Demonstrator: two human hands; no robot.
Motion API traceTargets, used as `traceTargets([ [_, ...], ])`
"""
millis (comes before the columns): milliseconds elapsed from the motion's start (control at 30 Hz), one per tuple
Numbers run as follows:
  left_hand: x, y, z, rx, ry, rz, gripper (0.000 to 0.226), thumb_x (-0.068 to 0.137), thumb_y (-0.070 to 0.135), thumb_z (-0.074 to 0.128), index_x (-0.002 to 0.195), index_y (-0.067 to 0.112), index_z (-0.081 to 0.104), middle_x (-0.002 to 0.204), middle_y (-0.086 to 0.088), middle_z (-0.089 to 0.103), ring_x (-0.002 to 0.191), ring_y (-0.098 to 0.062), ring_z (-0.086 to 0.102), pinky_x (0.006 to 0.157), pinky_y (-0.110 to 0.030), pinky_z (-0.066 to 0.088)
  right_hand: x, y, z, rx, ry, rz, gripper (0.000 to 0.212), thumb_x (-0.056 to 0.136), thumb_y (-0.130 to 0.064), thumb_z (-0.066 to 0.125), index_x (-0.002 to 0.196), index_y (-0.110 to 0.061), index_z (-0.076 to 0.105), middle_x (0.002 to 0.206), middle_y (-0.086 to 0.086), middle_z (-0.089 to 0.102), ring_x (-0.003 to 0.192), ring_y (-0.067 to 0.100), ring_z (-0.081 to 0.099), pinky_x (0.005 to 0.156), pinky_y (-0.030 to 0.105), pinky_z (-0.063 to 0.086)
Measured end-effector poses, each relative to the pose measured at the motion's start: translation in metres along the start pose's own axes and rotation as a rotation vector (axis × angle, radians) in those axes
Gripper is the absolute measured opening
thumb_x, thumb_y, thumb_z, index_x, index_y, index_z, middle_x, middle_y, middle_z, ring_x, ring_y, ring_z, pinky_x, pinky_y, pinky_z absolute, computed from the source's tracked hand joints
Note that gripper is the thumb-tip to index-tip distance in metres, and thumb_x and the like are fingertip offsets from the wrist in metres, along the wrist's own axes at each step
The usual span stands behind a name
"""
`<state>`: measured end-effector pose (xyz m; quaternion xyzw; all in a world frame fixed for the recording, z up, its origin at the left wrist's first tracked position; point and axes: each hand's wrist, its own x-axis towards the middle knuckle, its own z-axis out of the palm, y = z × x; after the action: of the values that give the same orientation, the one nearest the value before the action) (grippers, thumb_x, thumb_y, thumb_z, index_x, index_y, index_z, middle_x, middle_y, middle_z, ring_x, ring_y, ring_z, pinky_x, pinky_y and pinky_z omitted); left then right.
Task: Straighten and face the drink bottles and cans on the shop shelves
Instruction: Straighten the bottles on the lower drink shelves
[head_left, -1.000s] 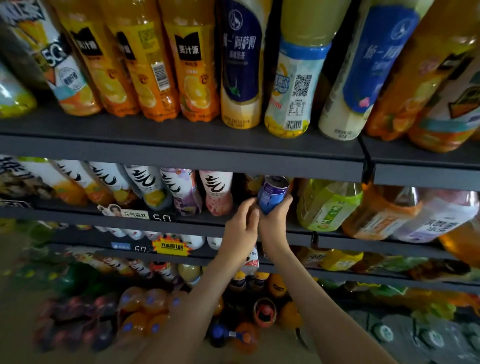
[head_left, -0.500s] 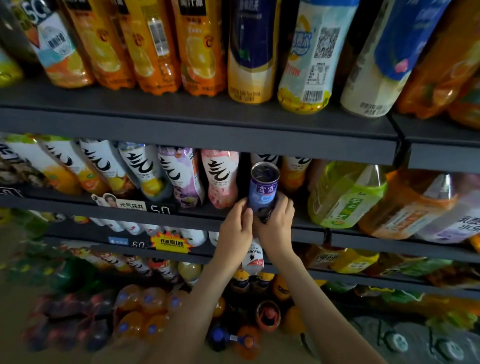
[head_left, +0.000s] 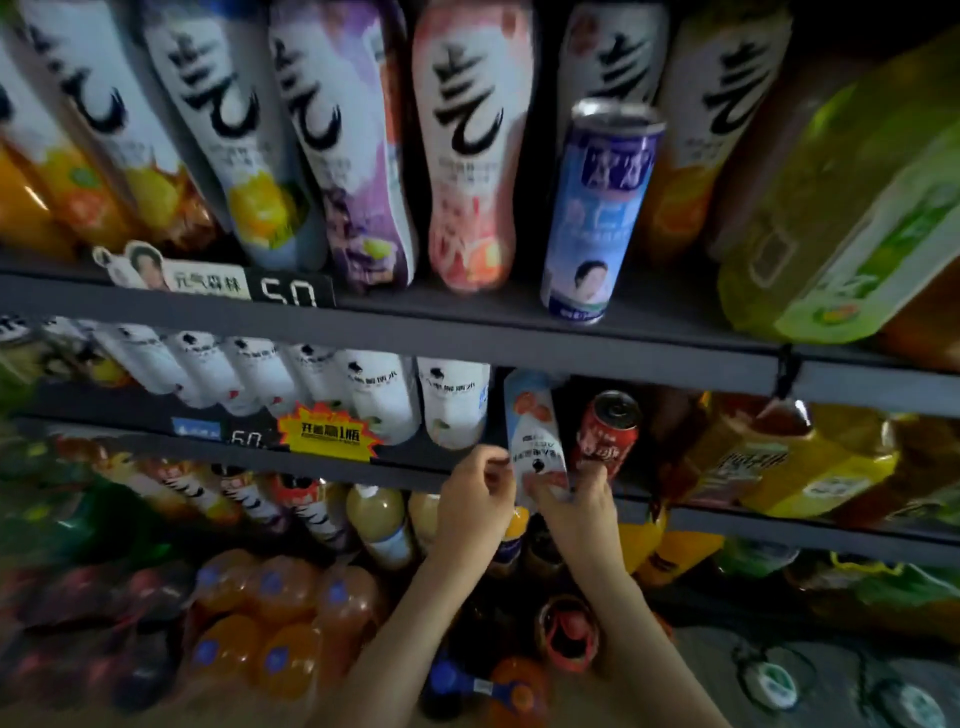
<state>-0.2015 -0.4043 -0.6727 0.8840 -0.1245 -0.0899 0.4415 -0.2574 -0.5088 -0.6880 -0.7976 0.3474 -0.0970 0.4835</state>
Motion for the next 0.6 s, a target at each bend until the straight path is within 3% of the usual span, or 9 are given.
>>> traceTargets([
  [133, 0.008, -0.036, 0.031, 0.091, -0.117, 0.112, 0.043, 0.094, 0.01, 0.05, 0.133, 0.027, 0.049, 0.122, -0.002, 0.057, 0.113, -0.019, 0.054, 0.09, -0.023, 0.041, 0.003, 0.026, 0.021, -0.094, -0.061, -0.067, 0.061, 0.085, -0.029, 0.069, 0.128, 0.0, 0.037, 0.111, 0.019, 0.061, 0.1, 0.033, 0.061, 0.062, 0.022, 0.041],
  [233, 0.005, -0.056, 0.046, 0.045, -0.143, 0.231, 0.059, 0.091, 0.0, 0.051, 0.143, 0.024, 0.038, 0.13, -0.006, 0.049, 0.121, -0.019, 0.048, 0.091, -0.009, 0.032, -0.006, 0.035, 0.025, -0.036, -0.035, -0.061, 0.06, 0.089, -0.022, 0.065, 0.136, 0.0, 0.035, 0.098, 0.005, 0.063, 0.074, 0.01, 0.057, 0.052, 0.005, 0.04],
  [300, 0.001, -0.064, 0.051, -0.004, -0.159, 0.335, 0.072, 0.086, -0.006, 0.052, 0.146, 0.028, 0.029, 0.142, -0.007, 0.038, 0.133, -0.018, 0.036, 0.099, -0.006, 0.024, -0.013, 0.031, 0.022, -0.004, -0.008, -0.079, 0.062, 0.089, -0.021, 0.065, 0.14, -0.004, 0.034, 0.098, 0.001, 0.062, 0.072, 0.005, 0.053, 0.054, 0.003, 0.04],
  [367, -0.001, -0.066, 0.052, 0.0, -0.103, 0.418, 0.073, 0.086, 0.004, 0.055, 0.146, 0.033, 0.026, 0.15, -0.004, 0.027, 0.14, -0.013, 0.023, 0.108, -0.013, 0.022, -0.023, 0.022, 0.015, 0.032, 0.046, -0.111, 0.059, 0.087, -0.026, 0.065, 0.138, -0.015, 0.037, 0.101, 0.005, 0.065, 0.08, 0.013, 0.06, 0.062, 0.01, 0.044],
  [433, 0.004, -0.059, 0.054, 0.04, 0.049, 0.518, 0.059, 0.087, 0.024, 0.054, 0.143, 0.021, 0.035, 0.147, -0.004, 0.036, 0.137, -0.013, 0.03, 0.112, -0.02, 0.025, -0.033, 0.007, 0.007, 0.1, 0.118, -0.14, 0.049, 0.085, -0.029, 0.067, 0.128, -0.028, 0.043, 0.096, -0.003, 0.064, 0.082, 0.014, 0.063, 0.065, 0.019, 0.049],
  [533, 0.011, -0.026, 0.047, -0.001, 0.119, 0.502, 0.052, 0.084, 0.037, 0.053, 0.131, 0.016, 0.044, 0.133, -0.002, 0.051, 0.123, -0.011, 0.045, 0.104, -0.019, 0.034, -0.033, -0.011, -0.005, 0.265, 0.179, -0.217, 0.039, 0.085, -0.025, 0.068, 0.116, -0.036, 0.047, 0.094, -0.023, 0.058, 0.086, -0.012, 0.058, 0.065, 0.005, 0.045],
  [600, 0.017, -0.007, 0.04, -0.027, 0.146, 0.44, 0.055, 0.082, 0.037, 0.058, 0.13, 0.014, 0.047, 0.13, -0.002, 0.054, 0.119, -0.014, 0.048, 0.096, -0.021, 0.041, -0.026, -0.021, -0.01, 0.307, 0.17, -0.273, 0.043, 0.089, -0.017, 0.064, 0.125, -0.033, 0.047, 0.093, -0.023, 0.057, 0.085, -0.016, 0.055, 0.069, 0.003, 0.043],
])
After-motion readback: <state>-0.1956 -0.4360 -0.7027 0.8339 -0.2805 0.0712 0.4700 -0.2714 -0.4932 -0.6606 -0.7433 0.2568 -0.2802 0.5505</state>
